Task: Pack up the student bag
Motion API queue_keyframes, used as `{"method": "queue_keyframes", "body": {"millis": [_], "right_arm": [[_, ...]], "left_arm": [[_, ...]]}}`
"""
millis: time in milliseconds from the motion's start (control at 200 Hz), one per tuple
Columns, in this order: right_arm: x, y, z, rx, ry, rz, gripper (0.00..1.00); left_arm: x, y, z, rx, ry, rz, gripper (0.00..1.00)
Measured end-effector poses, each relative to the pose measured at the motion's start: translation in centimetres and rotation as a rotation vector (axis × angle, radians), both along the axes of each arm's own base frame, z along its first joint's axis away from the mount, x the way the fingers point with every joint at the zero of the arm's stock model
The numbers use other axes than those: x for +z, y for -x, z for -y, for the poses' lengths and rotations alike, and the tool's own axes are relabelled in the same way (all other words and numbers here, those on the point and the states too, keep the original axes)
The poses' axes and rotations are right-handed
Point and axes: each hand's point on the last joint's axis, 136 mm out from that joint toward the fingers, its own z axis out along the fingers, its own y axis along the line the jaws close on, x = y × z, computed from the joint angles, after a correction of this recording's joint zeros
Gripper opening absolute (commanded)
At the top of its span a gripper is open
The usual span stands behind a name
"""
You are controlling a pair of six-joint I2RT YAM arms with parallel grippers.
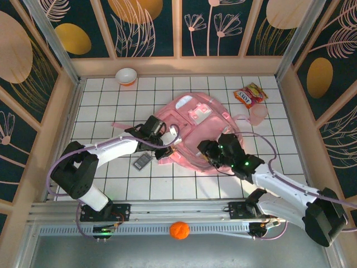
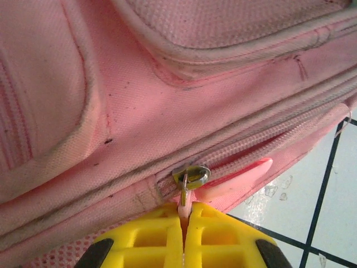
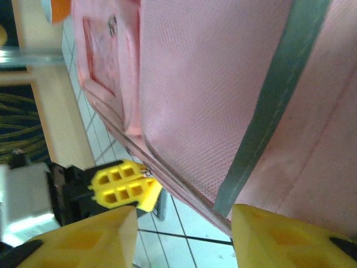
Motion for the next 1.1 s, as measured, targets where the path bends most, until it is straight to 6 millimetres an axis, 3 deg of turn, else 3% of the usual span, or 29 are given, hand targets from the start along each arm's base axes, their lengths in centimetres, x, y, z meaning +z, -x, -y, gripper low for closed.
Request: {"method": "queue_keyframes", "body": {"millis": [130, 240, 455, 606, 966, 1101], "right_arm": [[1.3, -0.2, 2.9, -0.063, 0.021, 0.012, 0.64], [0.8, -0.2, 5.1, -0.113, 0.016, -0.008, 0.6], [-2.0, 1.0, 4.8, -0.083, -0.005, -0.09, 0.55], [-2.7, 0.9, 4.6, -0.084, -0.004, -0.114, 0.54], [-4.4, 0.6, 4.2, -0.118, -0.051, -0.123, 0.03], [-3.6, 0.1, 3.5, -0.116, -0.085, -0.084, 0.0]], "left_arm": [[-0.3, -0.2, -0.3, 0.035, -0.015, -0.004, 0.0], [-0.4, -0.2, -0.4, 0.053, -0.017, -0.01, 0.0], [-0.4, -0.3, -0.4, 0.06, -0.014, -0.011, 0.0], [-0.4, -0.4, -0.3, 0.062, -0.011, -0.01, 0.0], [0.0, -0.4, -0.3, 0.062, -0.001, -0.001, 0.0], [0.3, -0.5, -0.3, 0.064, 0.003, 0.007, 0.0]]}}
